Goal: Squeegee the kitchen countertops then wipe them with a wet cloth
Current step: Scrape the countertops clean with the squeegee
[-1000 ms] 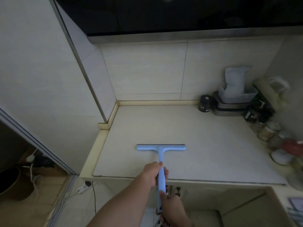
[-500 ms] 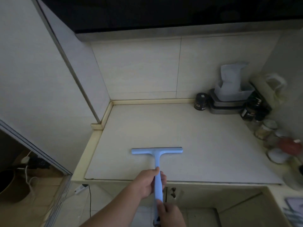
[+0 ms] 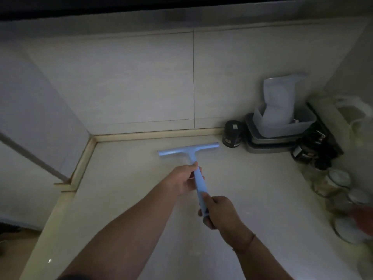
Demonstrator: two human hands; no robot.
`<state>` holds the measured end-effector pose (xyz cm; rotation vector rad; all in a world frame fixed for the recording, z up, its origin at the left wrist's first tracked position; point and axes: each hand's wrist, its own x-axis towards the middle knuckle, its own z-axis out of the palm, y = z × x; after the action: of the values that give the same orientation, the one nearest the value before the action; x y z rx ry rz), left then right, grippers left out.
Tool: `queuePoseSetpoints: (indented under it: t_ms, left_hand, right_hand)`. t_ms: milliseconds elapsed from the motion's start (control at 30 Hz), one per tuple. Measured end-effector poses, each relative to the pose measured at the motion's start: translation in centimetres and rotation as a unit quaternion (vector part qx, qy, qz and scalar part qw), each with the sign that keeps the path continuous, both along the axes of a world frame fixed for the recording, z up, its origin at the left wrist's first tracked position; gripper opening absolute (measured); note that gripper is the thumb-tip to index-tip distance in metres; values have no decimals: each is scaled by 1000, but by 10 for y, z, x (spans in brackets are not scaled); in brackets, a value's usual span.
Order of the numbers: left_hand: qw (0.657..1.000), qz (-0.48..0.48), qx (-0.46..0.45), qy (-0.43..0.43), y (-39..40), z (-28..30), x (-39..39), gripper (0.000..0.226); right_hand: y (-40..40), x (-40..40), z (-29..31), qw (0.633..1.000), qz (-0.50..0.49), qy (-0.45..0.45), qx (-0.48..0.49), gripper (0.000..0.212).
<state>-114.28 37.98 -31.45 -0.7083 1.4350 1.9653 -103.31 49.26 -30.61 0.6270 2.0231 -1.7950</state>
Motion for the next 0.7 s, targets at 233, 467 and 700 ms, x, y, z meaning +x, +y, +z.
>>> queuePoseSetpoints:
  t_ms: [233,467,700]
  left_hand:
    - [1000,5,-4,-21,17,-9,-69,21]
    - [998,1,-48,-29,11,-22,-75,19]
    - [997,-5,-57,-51,13,-28,-38,22]
  right_hand:
    - [9,-67,-6,999,1,-43,-20,50]
    - [-4,-70,-15,988,-33,-113,-104,46]
    - [-2,-31,-19,988,-20,-125,-89,46]
